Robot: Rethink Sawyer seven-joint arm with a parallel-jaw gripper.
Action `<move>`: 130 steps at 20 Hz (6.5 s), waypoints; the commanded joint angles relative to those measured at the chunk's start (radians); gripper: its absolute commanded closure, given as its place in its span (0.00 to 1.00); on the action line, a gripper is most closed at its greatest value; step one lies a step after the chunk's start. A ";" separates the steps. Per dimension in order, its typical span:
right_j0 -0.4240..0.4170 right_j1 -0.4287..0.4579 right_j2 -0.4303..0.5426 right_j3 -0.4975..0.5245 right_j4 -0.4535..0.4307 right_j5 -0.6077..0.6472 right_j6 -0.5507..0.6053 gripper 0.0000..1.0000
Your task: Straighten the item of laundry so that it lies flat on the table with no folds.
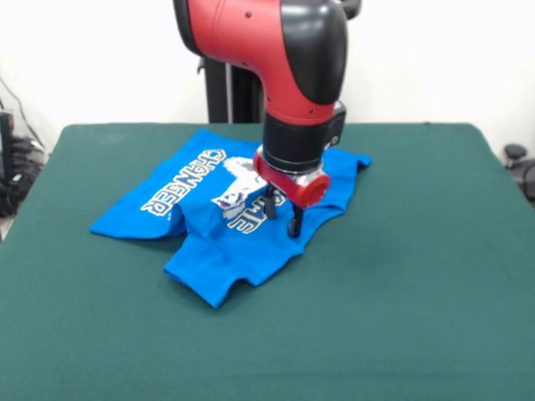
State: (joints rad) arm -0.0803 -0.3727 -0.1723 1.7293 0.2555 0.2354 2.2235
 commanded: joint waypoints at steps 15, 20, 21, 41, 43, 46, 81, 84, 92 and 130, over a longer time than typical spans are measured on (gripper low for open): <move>0.131 0.189 0.055 -0.234 0.205 -0.130 0.232 0.00; 0.131 0.184 0.056 -0.232 0.214 -0.125 0.227 0.00; 0.135 0.186 0.054 -0.234 0.218 -0.123 0.228 0.00; 0.225 0.206 0.009 -0.278 0.339 -0.062 0.257 0.00; 0.230 0.208 0.009 -0.280 0.347 -0.062 0.255 0.00; 0.239 0.216 0.005 -0.282 0.361 -0.067 0.252 0.00; 0.103 0.127 0.143 -0.157 0.194 -0.246 0.166 0.00; 0.063 0.123 0.191 -0.135 0.163 -0.270 0.153 0.00; -0.005 0.102 0.253 -0.075 0.036 -0.372 0.171 0.00; -0.117 -0.047 0.381 0.150 -0.051 -0.404 0.223 0.00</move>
State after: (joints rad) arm -0.1801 -0.4150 0.0867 1.7566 0.2341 -0.1126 2.2237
